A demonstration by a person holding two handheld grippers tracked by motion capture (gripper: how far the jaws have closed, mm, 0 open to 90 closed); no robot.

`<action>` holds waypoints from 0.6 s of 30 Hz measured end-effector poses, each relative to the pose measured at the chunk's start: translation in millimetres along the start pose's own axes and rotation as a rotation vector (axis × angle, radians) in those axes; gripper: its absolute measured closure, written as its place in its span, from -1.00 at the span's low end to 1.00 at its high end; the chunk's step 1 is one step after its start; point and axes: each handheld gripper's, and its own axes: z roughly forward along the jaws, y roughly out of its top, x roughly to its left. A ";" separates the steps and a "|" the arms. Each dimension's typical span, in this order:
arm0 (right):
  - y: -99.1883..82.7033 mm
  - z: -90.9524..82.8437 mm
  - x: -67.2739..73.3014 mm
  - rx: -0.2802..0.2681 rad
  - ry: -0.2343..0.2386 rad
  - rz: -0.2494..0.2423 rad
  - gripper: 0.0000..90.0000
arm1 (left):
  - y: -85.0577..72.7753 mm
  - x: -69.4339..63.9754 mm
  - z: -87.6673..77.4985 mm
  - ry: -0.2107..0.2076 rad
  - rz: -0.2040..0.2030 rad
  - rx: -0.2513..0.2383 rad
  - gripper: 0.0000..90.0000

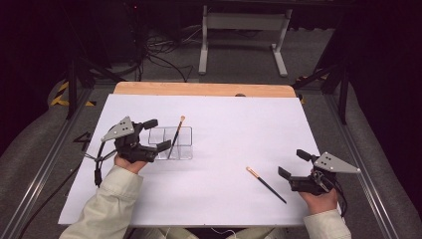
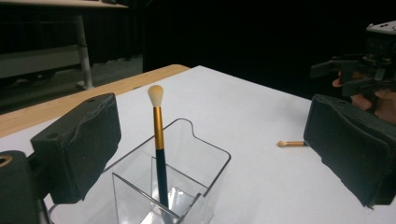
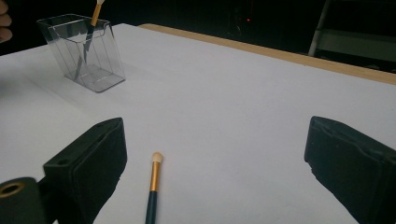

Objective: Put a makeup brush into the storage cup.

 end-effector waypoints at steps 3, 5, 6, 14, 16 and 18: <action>5.1 -0.4 2.9 -0.011 -0.004 -0.022 -0.85 | -1.8 -2.9 -3.9 -0.012 -0.007 -0.005 -0.90; 8.2 -1.3 3.8 -0.012 -0.009 -0.029 -0.85 | -2.7 -4.7 -5.9 -0.012 -0.009 -0.002 -0.90; 9.9 -1.7 4.1 -0.013 -0.009 -0.031 -0.84 | -3.1 -5.3 -7.2 -0.014 -0.011 -0.001 -0.90; 17.9 -0.2 7.1 0.004 -0.013 -0.040 -0.85 | -5.4 -6.7 -16.8 -0.014 -0.011 0.000 -0.90; 19.7 0.2 7.0 0.009 -0.010 -0.036 -0.86 | -6.7 -6.8 -18.4 -0.011 -0.011 0.001 -0.90; 22.4 1.2 7.3 0.014 -0.002 -0.038 -0.86 | -7.9 -6.2 -21.0 -0.011 -0.010 0.008 -0.90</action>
